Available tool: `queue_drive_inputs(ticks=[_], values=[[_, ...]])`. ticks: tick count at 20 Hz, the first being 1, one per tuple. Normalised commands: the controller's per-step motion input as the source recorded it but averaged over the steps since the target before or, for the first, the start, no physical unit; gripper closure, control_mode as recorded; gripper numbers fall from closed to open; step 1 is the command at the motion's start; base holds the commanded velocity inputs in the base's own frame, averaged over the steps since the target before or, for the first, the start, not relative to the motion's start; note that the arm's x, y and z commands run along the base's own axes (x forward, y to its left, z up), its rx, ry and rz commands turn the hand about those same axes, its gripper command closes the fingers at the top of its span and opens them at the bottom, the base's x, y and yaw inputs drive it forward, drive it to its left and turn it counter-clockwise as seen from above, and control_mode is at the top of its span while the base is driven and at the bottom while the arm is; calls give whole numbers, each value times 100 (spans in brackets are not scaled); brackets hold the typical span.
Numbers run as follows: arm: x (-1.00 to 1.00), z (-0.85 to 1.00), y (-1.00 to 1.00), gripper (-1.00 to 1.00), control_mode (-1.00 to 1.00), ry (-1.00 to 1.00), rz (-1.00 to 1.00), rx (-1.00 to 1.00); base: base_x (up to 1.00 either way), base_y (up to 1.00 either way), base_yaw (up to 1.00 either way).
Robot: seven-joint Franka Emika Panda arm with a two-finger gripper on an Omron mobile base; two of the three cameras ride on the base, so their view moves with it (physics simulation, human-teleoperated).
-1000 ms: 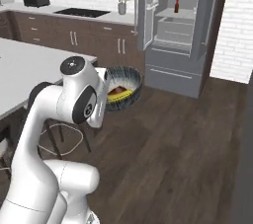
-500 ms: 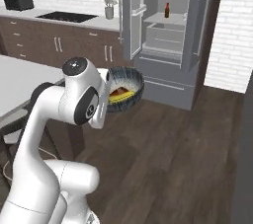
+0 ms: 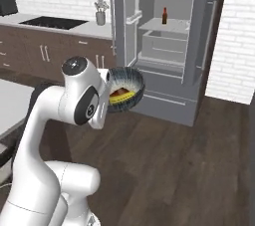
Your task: Pick the chicken drumstick and cucumber from their plates and place them in the bowl. Then put the bowl in the fridge.
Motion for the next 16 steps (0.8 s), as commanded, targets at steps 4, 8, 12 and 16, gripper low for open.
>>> queue_drive_inputs(ticks=[4,8,12,16], values=[[0,0,0,100,100,0,0,0,100,42,-8],[0,0,0,100,100,0,0,0,100,46,-5],[0,0,0,100,100,0,0,0,100,-4,-3],[0,0,0,100,100,0,0,0,100,-27,-6]])
